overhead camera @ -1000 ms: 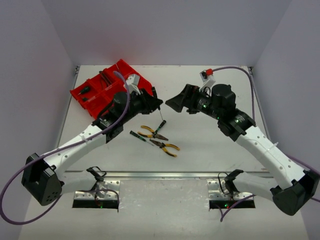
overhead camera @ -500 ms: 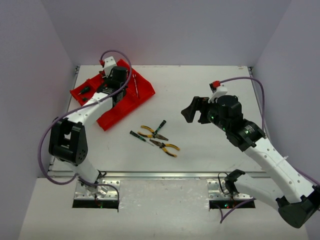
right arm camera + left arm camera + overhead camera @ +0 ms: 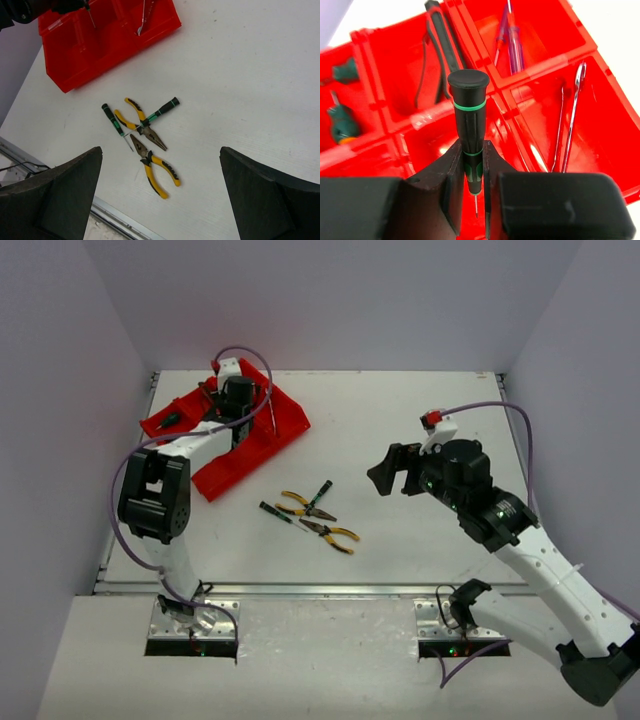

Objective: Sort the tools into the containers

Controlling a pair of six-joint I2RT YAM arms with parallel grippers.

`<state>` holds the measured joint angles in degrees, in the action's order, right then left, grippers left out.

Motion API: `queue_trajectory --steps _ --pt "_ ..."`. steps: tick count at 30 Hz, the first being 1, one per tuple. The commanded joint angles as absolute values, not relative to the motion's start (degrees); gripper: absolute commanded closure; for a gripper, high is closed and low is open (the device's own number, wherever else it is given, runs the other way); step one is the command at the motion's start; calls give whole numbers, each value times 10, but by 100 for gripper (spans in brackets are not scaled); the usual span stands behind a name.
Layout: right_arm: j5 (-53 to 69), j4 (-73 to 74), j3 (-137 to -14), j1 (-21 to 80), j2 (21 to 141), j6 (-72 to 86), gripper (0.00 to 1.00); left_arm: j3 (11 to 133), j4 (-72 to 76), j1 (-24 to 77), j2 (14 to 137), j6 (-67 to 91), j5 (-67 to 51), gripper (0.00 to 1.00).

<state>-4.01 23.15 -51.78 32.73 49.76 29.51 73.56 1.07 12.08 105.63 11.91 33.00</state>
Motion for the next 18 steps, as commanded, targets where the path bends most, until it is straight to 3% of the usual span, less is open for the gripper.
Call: queue_trajectory --steps 1,5,8,10,12,13,18 --pt "-38 217 -514 327 519 290 1 715 41 116 1070 162 307 89" --pt "-34 217 -527 327 565 310 1 693 22 116 1052 213 315 79" --pt "-24 210 -539 326 603 323 1 671 15 116 1032 236 314 63" --pt "-7 205 -547 326 642 334 1 668 4 118 1003 255 316 24" --pt "-2 205 -575 326 689 344 1 670 -26 128 956 265 328 5" --pt "-2 208 -584 327 710 363 1 670 -31 131 934 265 333 0" --pt "-72 238 -641 332 843 471 1 707 -122 142 773 291 296 0"
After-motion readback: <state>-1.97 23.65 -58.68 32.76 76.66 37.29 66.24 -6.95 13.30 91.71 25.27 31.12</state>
